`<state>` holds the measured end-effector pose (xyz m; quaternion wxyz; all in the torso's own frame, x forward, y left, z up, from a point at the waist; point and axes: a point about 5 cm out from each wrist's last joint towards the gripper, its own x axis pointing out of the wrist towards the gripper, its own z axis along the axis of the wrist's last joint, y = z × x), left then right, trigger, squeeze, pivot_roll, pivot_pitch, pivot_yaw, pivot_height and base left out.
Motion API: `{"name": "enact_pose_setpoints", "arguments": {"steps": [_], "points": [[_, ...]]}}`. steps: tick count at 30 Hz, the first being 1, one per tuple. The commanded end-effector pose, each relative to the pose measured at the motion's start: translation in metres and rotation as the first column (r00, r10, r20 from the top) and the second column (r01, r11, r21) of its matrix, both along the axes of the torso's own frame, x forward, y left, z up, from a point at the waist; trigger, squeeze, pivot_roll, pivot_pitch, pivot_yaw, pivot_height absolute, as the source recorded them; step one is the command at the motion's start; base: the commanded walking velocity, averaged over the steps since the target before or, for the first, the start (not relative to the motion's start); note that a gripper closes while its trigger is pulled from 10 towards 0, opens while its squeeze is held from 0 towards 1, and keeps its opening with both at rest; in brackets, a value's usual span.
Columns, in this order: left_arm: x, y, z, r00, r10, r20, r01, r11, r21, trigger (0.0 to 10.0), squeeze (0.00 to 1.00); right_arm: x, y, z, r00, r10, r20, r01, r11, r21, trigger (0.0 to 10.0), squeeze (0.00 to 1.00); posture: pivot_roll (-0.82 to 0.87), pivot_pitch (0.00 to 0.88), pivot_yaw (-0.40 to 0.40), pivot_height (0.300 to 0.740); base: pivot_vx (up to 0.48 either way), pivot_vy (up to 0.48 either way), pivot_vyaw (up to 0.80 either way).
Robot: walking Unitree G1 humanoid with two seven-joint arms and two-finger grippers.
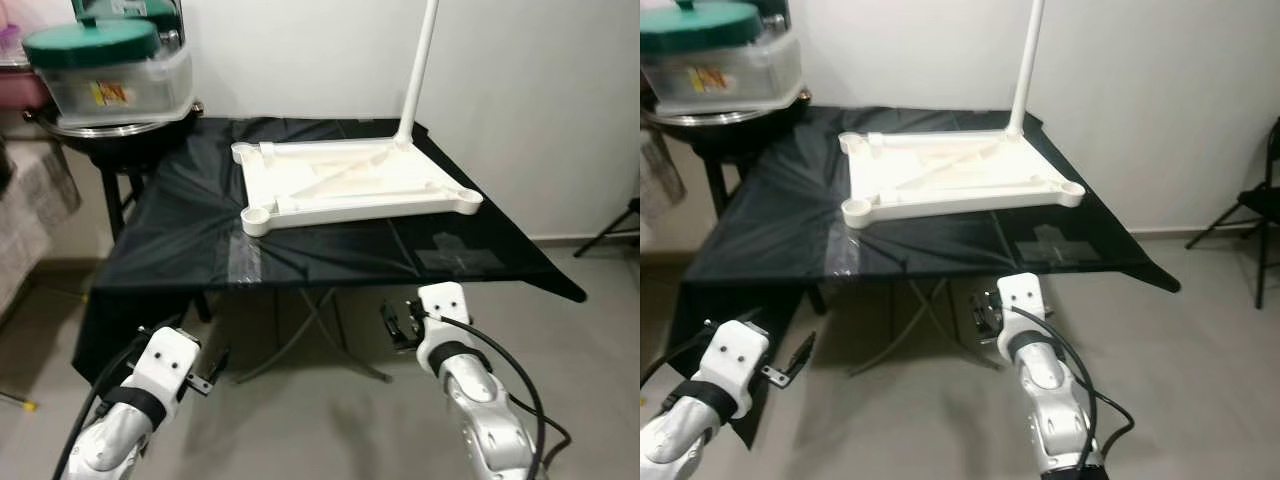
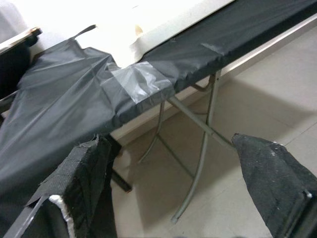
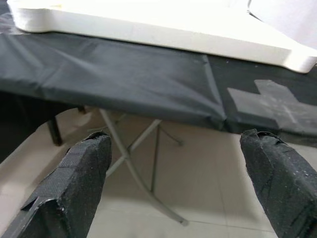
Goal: Building children table
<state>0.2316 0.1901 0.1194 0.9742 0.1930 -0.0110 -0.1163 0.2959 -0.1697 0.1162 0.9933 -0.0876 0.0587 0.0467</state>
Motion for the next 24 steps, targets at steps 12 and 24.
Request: {"name": "enact_pose_setpoints", "arguments": {"steps": [12,24], "points": [[-0.0022,-0.0027,-0.0034,1.0,-0.007,-0.014,0.007,1.0,-0.004,10.0,0.0,0.0001,-0.0032,-0.0025,1.0,-0.006,-0.017,0.006,1.0,0.009,10.0,0.0,0.01,0.0,-0.048,0.74,0.0,0.0,0.0],[-0.0028,-0.0022,-0.0046,1.0,-0.012,-0.019,0.012,1.0,0.004,10.0,0.0,-0.0026,-0.0045,-0.0052,0.999,-0.018,-0.034,0.019,1.0,0.01,10.0,0.0,0.01,0.0,-0.038,0.74,0.0,0.0,0.0]]}}
